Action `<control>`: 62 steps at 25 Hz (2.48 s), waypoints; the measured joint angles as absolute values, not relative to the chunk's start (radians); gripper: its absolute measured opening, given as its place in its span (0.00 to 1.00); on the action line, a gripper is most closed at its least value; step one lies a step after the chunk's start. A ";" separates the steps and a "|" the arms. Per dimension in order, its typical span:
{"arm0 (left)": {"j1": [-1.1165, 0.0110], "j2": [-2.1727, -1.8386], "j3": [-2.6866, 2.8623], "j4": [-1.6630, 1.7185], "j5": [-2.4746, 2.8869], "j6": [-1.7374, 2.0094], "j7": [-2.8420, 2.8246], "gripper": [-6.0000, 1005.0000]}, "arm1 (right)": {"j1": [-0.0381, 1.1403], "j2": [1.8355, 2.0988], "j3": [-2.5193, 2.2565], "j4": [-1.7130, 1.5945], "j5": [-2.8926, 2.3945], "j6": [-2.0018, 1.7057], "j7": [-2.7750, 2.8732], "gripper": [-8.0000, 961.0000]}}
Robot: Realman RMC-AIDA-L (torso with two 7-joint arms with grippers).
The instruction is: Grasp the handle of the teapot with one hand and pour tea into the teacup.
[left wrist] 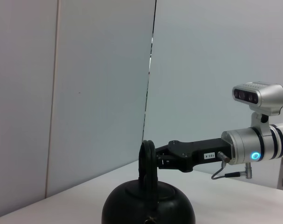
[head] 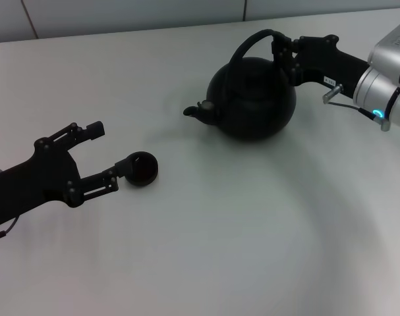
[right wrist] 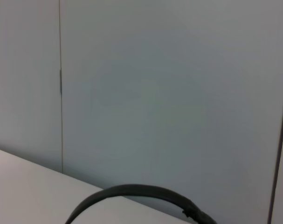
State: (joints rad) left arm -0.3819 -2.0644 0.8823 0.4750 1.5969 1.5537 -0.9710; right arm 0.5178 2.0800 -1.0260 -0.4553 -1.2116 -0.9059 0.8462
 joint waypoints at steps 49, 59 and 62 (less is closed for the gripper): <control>-0.330 -2.059 0.909 0.463 1.584 1.751 -0.964 0.86 | 0.256 2.072 -0.931 -0.481 -1.428 -1.639 0.769 0.73; -0.302 -2.059 0.911 0.463 1.585 1.753 -0.961 0.86 | 0.313 2.078 -0.937 -0.468 -1.499 -1.657 0.793 0.73; -0.301 -2.059 0.911 0.463 1.585 1.750 -0.961 0.86 | 0.331 2.079 -0.939 -0.459 -1.506 -1.655 0.795 0.73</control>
